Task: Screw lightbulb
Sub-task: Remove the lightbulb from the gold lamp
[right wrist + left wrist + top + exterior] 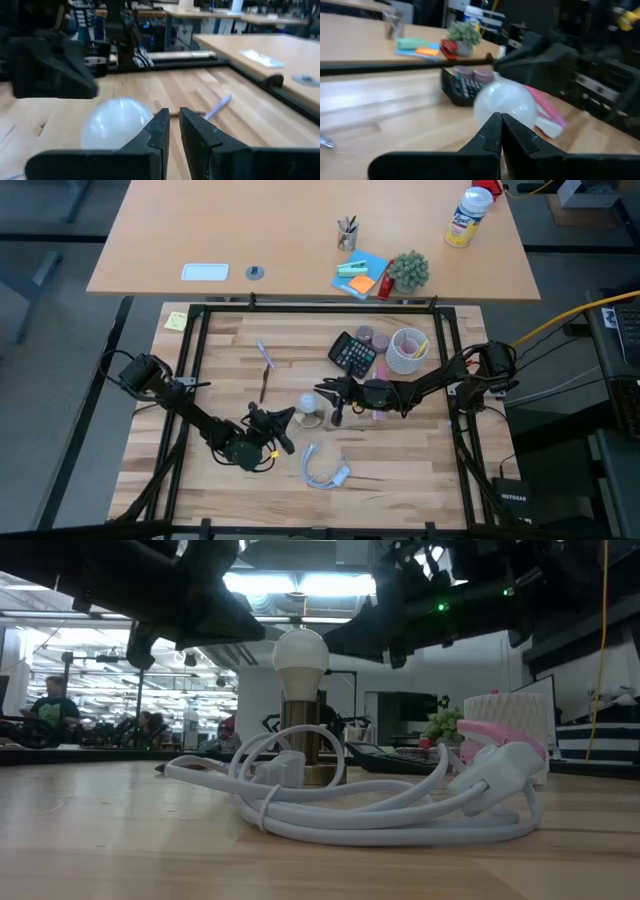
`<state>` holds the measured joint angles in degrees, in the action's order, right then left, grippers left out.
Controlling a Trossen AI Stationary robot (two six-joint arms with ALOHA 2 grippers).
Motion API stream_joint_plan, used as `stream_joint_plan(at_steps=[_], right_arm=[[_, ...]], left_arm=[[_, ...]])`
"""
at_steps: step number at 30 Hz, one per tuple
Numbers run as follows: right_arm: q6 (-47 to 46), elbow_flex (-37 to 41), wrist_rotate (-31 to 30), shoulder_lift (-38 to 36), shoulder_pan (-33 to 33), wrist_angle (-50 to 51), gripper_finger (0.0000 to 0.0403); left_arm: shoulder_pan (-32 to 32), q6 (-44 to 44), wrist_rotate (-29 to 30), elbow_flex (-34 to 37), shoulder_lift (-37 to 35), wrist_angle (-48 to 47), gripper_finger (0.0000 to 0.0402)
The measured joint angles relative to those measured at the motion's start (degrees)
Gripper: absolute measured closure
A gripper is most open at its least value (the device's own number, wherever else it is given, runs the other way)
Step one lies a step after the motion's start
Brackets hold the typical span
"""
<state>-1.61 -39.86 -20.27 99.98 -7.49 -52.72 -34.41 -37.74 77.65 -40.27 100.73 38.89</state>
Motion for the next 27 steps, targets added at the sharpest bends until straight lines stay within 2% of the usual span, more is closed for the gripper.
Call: stream_joint_plan(at_steps=[7,17,19,22,27], right_arm=[[1.9,-0.5,0.3,-3.9,-1.8,-0.8,0.0352],[0.6,-0.5,2.2,-4.5,-8.2,4.2,0.0352],[0.5,-0.5,1.9,-3.6,-8.4,5.2,0.0352],[0.5,-0.5,1.8,-1.8,-8.2,5.8,0.0352],[0.5,-0.5,-1.8,0.0,-8.2,6.0,0.0352]], left_arm=[[-0.5,1.8,6.1,0.0,0.0,1.2,0.0401],[2.9,3.6,6.3,0.0,0.0,-0.4,0.0401],[3.9,2.9,5.4,0.0,0.0,-1.8,0.0401],[5.3,0.6,0.9,0.0,0.0,-4.4,0.0401],[6.5,-2.1,-3.1,0.0,0.0,-5.5,0.0401]])
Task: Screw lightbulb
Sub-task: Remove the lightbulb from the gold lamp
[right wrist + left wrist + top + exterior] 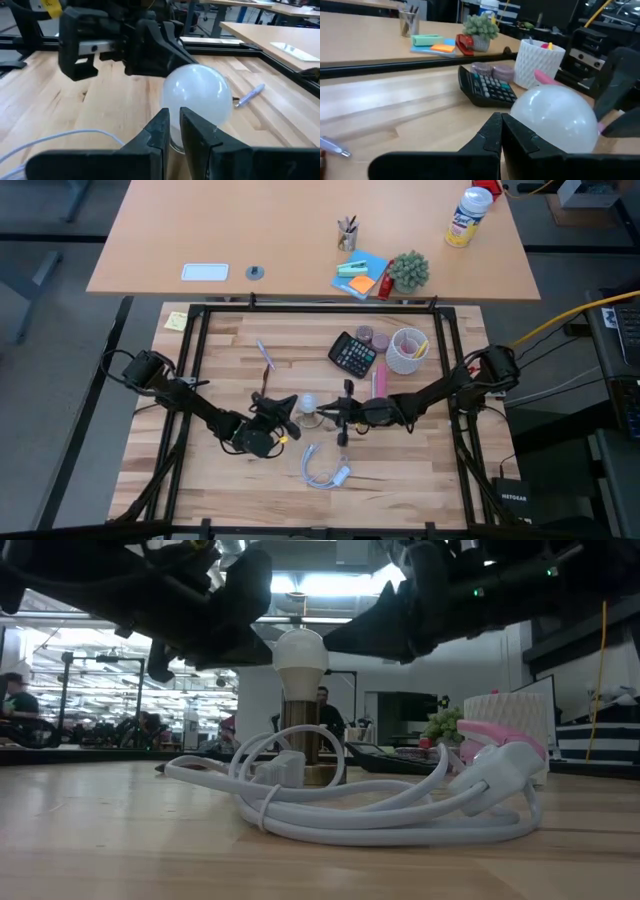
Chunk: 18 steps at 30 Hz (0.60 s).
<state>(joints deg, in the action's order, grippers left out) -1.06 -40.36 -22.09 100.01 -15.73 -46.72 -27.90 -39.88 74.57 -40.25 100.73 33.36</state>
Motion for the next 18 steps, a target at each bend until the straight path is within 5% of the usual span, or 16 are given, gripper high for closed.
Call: stream_joint_plan(at_steps=[18], right_arm=[[-0.1,0.1,1.7,0.2,4.9,-0.3,0.0352]], left_arm=[[-1.2,-1.8,-2.0,0.1,0.0,-0.1,0.0402]])
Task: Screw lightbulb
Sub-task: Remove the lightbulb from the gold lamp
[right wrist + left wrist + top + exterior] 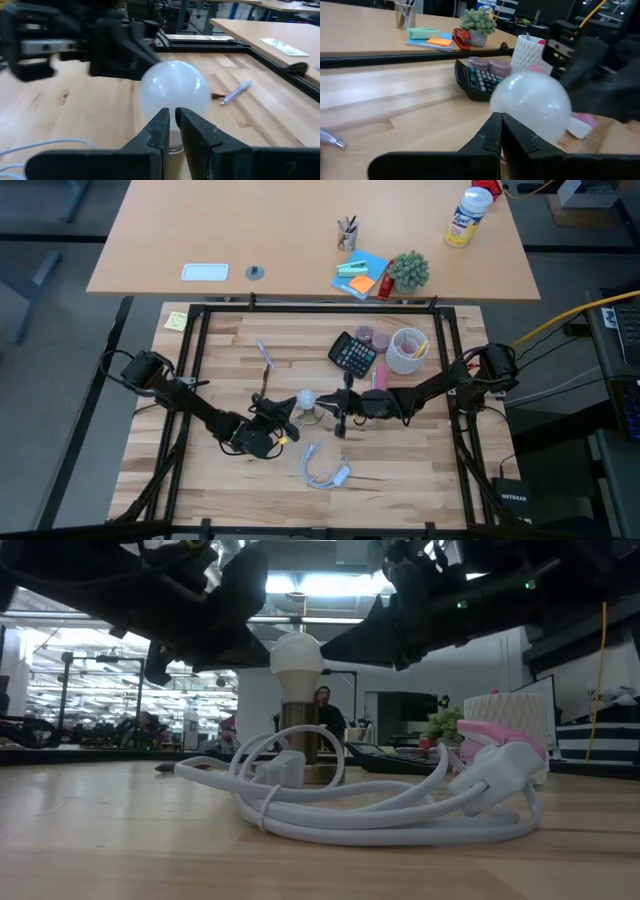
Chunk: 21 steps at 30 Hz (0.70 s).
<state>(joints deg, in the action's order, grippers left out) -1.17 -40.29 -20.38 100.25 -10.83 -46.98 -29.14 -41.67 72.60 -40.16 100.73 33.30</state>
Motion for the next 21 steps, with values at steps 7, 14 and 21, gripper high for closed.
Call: stream_joint_plan(at_steps=[7,14,21], right_arm=[[0.0,-0.1,-4.9,0.0,0.5,0.0,0.0352],[0.1,-0.1,-3.6,0.0,1.7,0.0,0.0352],[2.7,-0.1,-2.2,-0.8,1.4,-3.0,0.0352]], left_arm=[[-2.6,-1.5,-3.8,-0.1,0.0,0.6,0.0401],[-4.8,-1.7,-1.9,-0.1,0.0,1.0,0.0401],[-7.1,5.3,7.6,-0.1,0.0,7.0,0.0401]])
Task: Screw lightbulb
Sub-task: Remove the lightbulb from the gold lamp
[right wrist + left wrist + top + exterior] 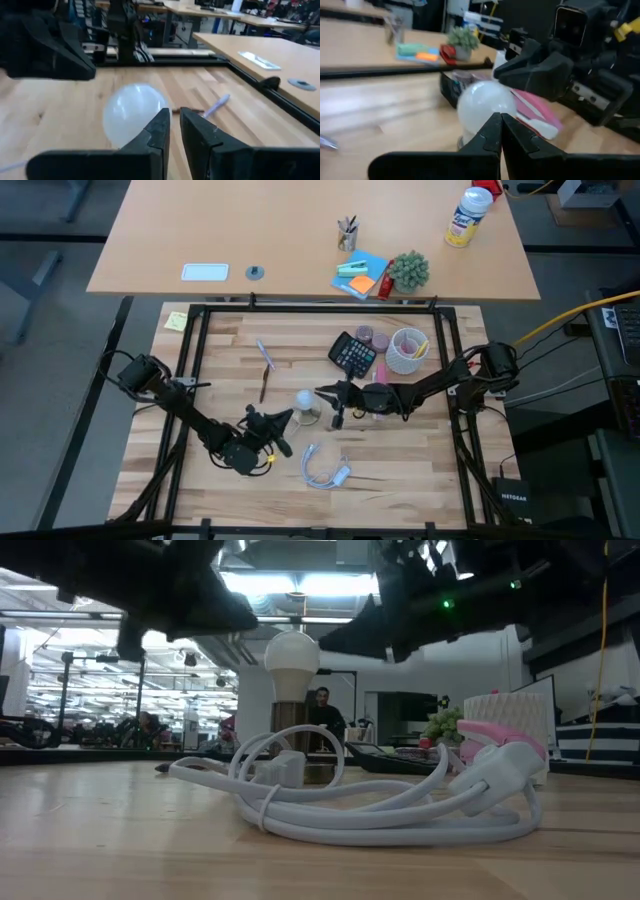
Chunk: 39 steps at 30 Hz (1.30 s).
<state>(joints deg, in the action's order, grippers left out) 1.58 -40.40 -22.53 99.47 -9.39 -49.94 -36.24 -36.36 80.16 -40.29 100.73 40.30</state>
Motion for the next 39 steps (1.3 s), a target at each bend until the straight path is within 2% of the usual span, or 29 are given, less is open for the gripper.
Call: stream_joint_plan(at_steps=[5,14,17,23,33,39], right_arm=[[-1.2,0.0,2.6,-2.7,-1.2,0.1,0.0352],[-1.4,0.0,2.7,-2.8,-6.6,1.5,0.0352],[-1.4,0.0,2.1,-0.7,-6.3,2.2,0.0352],[-1.5,0.0,1.0,2.2,-4.3,0.4,0.0352],[-1.5,0.0,0.9,2.1,-0.9,0.5,0.0352],[-1.5,-0.1,0.1,2.1,-0.2,0.2,0.0352]], left_arm=[[-0.4,2.0,6.8,0.0,0.0,1.3,0.0401],[4.3,2.6,7.6,0.0,0.0,-0.9,0.0401],[6.2,2.1,5.1,0.0,0.0,-3.0,0.0401],[8.7,0.3,-4.2,0.0,0.0,-4.2,0.0401],[6.7,-2.8,-4.1,0.2,0.0,-4.4,0.0402],[4.5,-4.2,-7.7,0.0,0.0,-4.2,0.0402]])
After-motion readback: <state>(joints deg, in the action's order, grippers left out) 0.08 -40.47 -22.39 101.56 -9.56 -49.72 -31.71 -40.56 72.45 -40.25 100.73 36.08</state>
